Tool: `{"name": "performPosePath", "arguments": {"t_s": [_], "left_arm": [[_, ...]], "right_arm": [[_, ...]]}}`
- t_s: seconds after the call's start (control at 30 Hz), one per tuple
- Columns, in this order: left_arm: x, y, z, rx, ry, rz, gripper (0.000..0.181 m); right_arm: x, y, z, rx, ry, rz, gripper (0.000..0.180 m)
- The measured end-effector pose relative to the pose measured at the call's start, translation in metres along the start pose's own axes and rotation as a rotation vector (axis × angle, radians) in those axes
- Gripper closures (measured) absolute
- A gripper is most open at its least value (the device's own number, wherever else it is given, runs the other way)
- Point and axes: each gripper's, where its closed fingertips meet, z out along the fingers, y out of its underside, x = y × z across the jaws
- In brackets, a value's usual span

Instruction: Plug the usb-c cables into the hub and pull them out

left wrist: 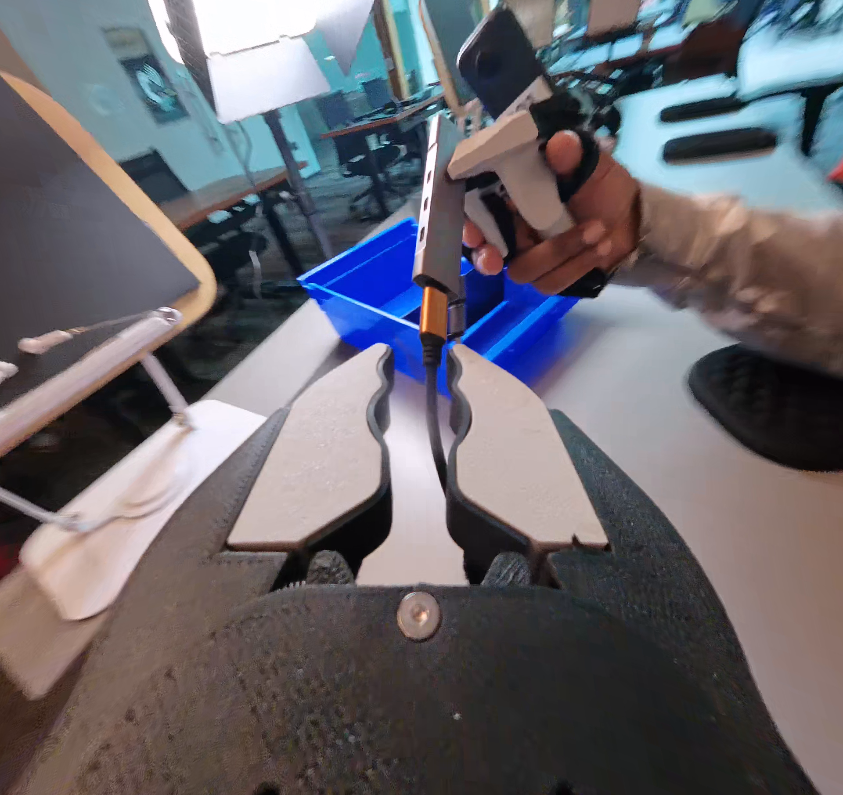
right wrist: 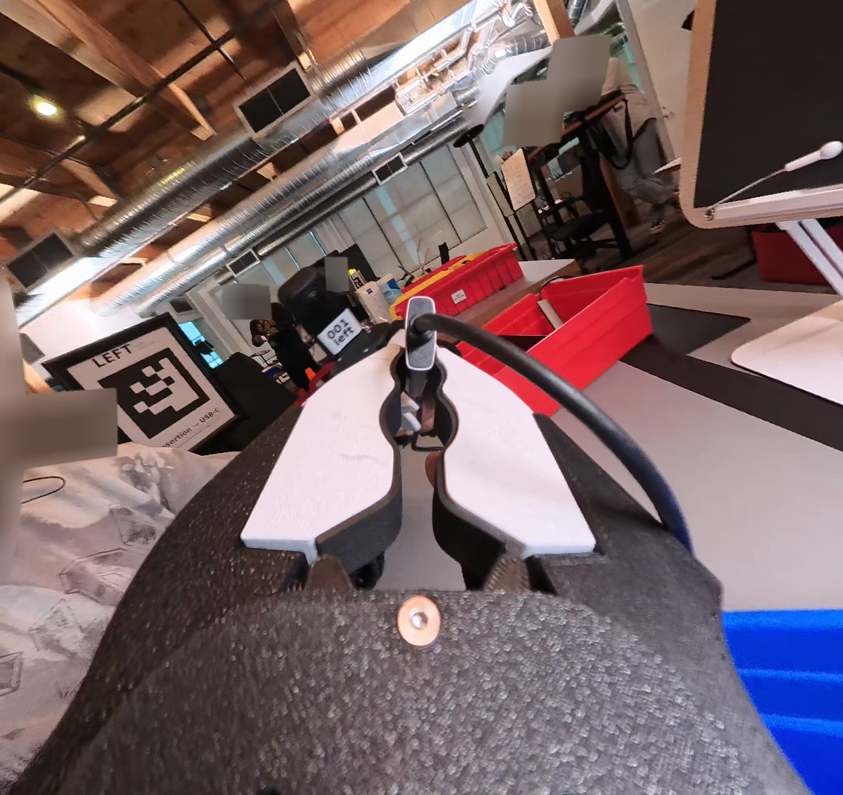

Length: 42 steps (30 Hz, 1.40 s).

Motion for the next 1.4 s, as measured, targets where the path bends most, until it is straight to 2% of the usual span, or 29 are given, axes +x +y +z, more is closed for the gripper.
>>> {"name": "performPosePath", "arguments": {"t_s": [0.13, 0.2, 0.27, 0.5, 0.57, 0.7, 1.17, 1.4], "left_arm": [[0.017, -0.004, -0.007, -0.018, 0.226, -0.247, 0.158], [0.024, -0.008, -0.009, -0.008, 0.303, -0.321, 0.163], [0.026, -0.008, -0.008, -0.011, 0.325, -0.347, 0.173], [0.051, 0.011, 0.002, -0.132, 0.419, -0.334, 0.173], [0.056, 0.018, 0.007, -0.161, 0.413, -0.288, 0.173], [0.055, 0.011, 0.003, -0.133, 0.441, -0.324, 0.174], [0.059, 0.013, 0.001, -0.170, 0.494, -0.382, 0.174], [0.051, 0.002, -0.006, -0.121, 0.489, -0.414, 0.174]], "right_arm": [[-0.010, 0.002, 0.001, -0.022, -0.029, -0.055, 0.171], [-0.015, 0.003, 0.002, -0.031, -0.049, -0.075, 0.171], [-0.019, 0.005, 0.003, -0.041, -0.064, -0.093, 0.171], [-0.027, 0.015, 0.004, -0.133, -0.060, -0.181, 0.170], [-0.032, 0.019, 0.003, -0.180, -0.063, -0.216, 0.170], [-0.035, 0.019, -0.001, -0.211, -0.044, -0.252, 0.170], [-0.039, 0.020, 0.009, -0.199, -0.043, -0.244, 0.169], [-0.042, 0.016, 0.009, -0.173, -0.057, -0.239, 0.169]]}}
